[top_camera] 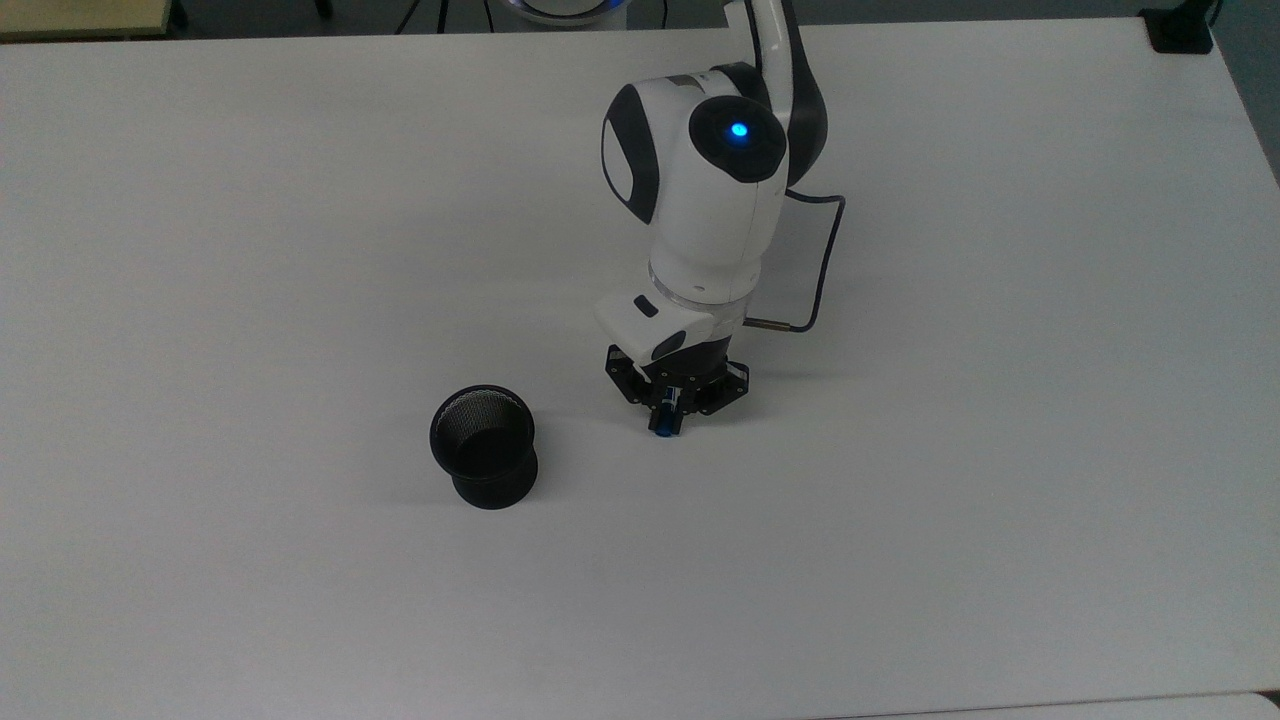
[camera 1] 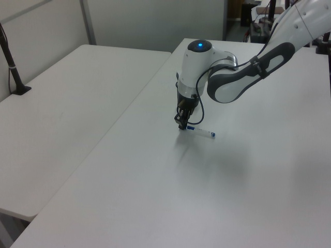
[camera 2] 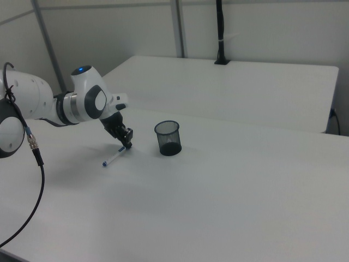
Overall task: Insert the marker
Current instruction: 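Lift the marker and carry it over the black mesh pen cup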
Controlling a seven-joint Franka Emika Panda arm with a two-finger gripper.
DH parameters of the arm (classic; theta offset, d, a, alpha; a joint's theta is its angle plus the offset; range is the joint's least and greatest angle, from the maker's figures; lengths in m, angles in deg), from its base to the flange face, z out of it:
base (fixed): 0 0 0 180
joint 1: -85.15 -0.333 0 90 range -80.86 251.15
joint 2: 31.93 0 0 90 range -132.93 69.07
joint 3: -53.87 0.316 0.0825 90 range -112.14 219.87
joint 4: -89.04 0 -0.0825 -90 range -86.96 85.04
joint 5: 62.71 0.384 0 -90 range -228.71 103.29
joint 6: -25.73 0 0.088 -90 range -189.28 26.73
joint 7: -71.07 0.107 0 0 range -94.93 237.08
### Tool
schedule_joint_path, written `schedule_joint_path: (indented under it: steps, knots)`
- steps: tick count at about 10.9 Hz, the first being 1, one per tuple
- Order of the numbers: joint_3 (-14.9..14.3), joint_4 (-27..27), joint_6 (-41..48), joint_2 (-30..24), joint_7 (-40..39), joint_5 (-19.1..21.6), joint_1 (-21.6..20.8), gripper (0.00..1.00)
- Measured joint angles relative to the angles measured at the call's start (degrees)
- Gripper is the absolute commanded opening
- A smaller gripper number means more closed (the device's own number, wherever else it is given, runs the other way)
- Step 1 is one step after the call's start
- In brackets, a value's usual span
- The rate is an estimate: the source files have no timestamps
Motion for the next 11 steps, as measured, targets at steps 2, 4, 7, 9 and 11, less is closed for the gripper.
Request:
schedule_joint_path:
  steps: [2,4,7,9,11]
  knots:
    - [-0.1,0.4,0.0,0.0,0.0,0.0,0.0,0.0]
    - [-0.6,3.5,-0.1,-0.6,0.1,0.0,0.2,0.0]
    - [-2.4,5.3,-0.1,-5.1,0.7,0.0,1.9,0.0]
    - [-4.0,5.3,-0.1,-7.9,0.7,0.0,3.4,0.0]
    - [-5.6,5.1,-5.0,-9.2,1.0,-0.9,4.4,0.0]
